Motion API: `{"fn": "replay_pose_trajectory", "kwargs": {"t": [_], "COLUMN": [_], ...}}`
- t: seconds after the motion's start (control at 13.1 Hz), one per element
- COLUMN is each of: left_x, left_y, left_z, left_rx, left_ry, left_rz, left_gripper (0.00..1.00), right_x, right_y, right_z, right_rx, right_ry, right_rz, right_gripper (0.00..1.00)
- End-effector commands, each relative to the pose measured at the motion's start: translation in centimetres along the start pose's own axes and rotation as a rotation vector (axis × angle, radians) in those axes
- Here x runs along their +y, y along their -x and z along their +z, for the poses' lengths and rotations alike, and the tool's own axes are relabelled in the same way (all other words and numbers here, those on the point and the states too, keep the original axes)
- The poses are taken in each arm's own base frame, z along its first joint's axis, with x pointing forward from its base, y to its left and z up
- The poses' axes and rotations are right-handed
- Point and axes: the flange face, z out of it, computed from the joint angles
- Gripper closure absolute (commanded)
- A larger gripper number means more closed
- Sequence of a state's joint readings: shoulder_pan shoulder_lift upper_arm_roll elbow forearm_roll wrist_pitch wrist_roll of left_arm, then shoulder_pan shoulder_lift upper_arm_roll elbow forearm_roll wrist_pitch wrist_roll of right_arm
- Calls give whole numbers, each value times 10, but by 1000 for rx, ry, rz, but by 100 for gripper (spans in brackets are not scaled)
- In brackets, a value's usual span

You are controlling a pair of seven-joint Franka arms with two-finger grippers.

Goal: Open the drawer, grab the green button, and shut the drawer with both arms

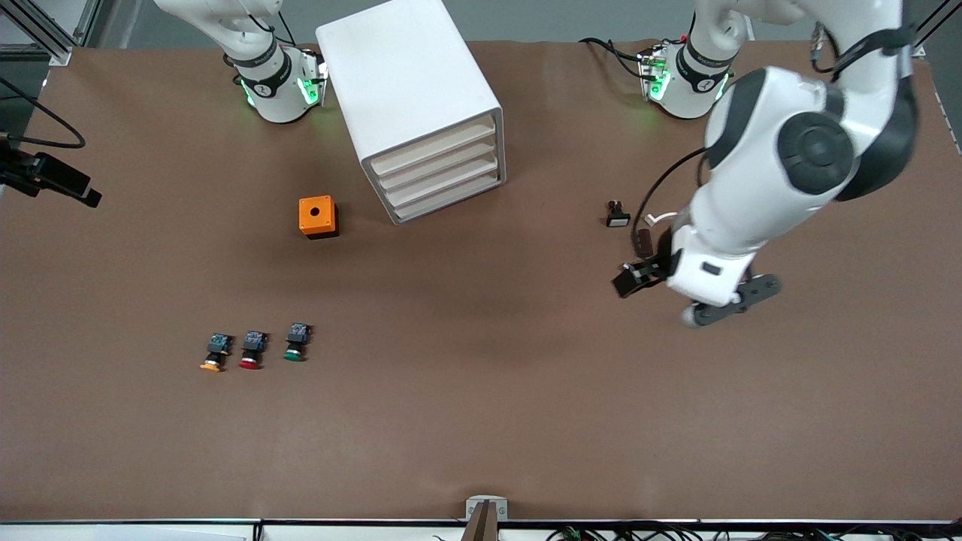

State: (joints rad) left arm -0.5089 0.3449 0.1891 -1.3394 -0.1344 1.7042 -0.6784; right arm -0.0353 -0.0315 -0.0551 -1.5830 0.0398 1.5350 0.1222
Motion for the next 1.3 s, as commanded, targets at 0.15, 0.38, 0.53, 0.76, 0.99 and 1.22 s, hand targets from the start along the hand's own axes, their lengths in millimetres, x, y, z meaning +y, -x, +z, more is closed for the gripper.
{"fn": "replay_pose_trajectory", "kwargs": {"t": [0.15, 0.38, 0.53, 0.76, 0.99, 1.22], "left_x": [-66, -122, -156, -193, -218, -219], "left_y": [4, 0, -4, 1, 0, 15], "left_z": [-69, -109, -125, -133, -142, -134], "left_rx": [44, 31, 26, 25, 37, 54], "left_ry": [-71, -63, -50, -49, -45, -43], "left_rz": [108, 180, 238, 204, 265, 276], "left_gripper": [0, 0, 0, 0, 0, 0], "right_x": [2, 2, 3, 5, 4, 3], "right_y": [6, 4, 5, 6, 6, 6], "right_z": [-5, -7, -8, -10, -11, -11], "right_rx": [30, 45, 44, 47, 54, 55], "right_ry": [9, 8, 11, 12, 11, 11], "right_rz": [-4, -5, -2, 1, -1, -3], "right_gripper": [0, 0, 0, 0, 0, 0]}}
